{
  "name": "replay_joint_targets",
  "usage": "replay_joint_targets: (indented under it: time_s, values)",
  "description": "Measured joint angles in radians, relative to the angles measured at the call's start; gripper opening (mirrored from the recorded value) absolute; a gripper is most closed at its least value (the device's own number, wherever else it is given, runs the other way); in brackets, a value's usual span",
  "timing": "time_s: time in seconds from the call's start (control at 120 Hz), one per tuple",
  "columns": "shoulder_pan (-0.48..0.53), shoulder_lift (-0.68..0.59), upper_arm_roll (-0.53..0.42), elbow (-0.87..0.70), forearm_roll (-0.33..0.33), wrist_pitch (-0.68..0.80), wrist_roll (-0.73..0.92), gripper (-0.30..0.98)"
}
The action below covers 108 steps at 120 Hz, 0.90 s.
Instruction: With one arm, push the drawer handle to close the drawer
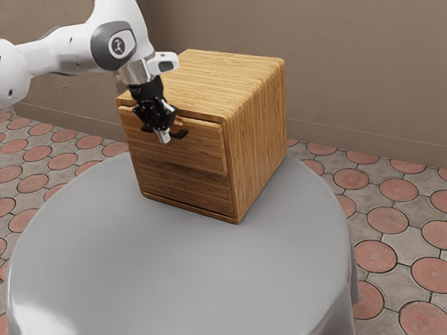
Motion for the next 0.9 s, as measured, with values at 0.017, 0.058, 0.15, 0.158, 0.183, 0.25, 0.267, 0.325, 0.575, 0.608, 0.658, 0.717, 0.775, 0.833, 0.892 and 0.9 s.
replay_joint_targets:
  time_s: [0.017,0.058,0.15,0.158,0.183,0.25,0.267,0.325,0.575,0.608,0.658,0.717,0.775,0.833,0.892,0.9]
  values:
    - [-0.001,0.004,0.000,0.005,0.000,0.000,0.001,-0.10]
    - [-0.003,0.011,0.000,0.015,0.000,0.000,0.002,-0.10]
    - [-0.005,0.020,0.000,0.028,0.000,0.000,0.005,-0.10]
    - [-0.005,0.022,0.000,0.029,0.000,0.000,0.006,-0.10]
    - [-0.006,0.026,0.000,0.034,0.000,0.000,0.006,-0.10]
    - [-0.009,0.036,0.000,0.044,0.000,0.000,0.008,-0.10]
    - [-0.010,0.038,0.000,0.046,0.000,0.000,0.009,-0.10]
    - [-0.011,0.041,0.000,0.050,0.000,0.000,0.010,-0.10]
    - [0.002,-0.084,-0.001,-0.049,0.000,-0.002,0.010,-0.10]
    - [0.003,-0.159,-0.002,-0.109,-0.002,-0.007,0.008,-0.10]
    - [0.004,-0.275,-0.004,-0.179,-0.004,-0.042,0.008,0.01]
    - [0.000,-0.387,-0.006,-0.187,-0.013,-0.126,0.026,0.14]
    - [-0.005,-0.445,-0.005,-0.152,-0.038,-0.229,0.060,0.27]
    - [-0.004,-0.469,-0.006,-0.139,-0.051,-0.315,0.090,0.37]
    - [-0.003,-0.478,-0.002,-0.135,-0.059,-0.380,0.118,0.45]
    - [-0.003,-0.479,-0.001,-0.134,-0.060,-0.388,0.122,0.45]
